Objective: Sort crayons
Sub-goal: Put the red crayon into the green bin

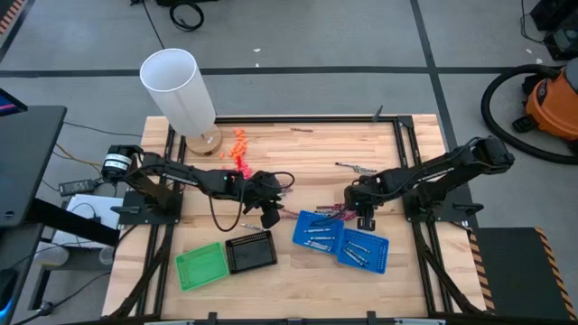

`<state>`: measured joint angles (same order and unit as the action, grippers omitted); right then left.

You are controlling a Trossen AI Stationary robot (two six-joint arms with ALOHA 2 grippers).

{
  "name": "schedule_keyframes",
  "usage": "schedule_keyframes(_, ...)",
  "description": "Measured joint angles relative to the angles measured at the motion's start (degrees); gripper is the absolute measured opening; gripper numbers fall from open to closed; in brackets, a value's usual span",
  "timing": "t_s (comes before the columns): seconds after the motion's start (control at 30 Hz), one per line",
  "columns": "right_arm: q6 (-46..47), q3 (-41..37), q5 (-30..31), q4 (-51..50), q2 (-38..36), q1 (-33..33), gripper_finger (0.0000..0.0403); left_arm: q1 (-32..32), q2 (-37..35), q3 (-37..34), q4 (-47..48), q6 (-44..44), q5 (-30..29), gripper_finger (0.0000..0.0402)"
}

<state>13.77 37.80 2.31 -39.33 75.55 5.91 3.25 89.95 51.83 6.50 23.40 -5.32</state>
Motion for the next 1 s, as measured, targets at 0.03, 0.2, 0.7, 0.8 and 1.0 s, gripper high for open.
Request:
schedule_keyframes(0.03,-1.7,0.0,0.1,0.4,0.0,-0.8,0.0118,0.0,0.0,0.0,-0.1,0.6,0.0,0.0143)
schedule_keyframes(0.2,-11.2,-0.1,0.0,2.5,0.1,-5.0,0.0119,0.0,0.0,0.0,-1.2,3.8,-0.3,0.0143)
schedule_keyframes(0.7,-12.0,-4.7,-0.7,9.2,0.2,-8.2,0.0119,0.0,0.0,0.0,-2.5,11.1,-4.1,0.0143)
schedule_keyframes(0.8,-11.8,-4.7,-0.6,9.4,0.3,-8.2,0.0119,0.2,0.0,0.0,-2.5,11.1,-4.1,0.0143)
schedule_keyframes(1.0,-10.7,-4.7,-1.8,9.3,0.5,-8.2,0.0119,1.5,0.0,0.0,-2.4,10.9,-4.1,0.0143)
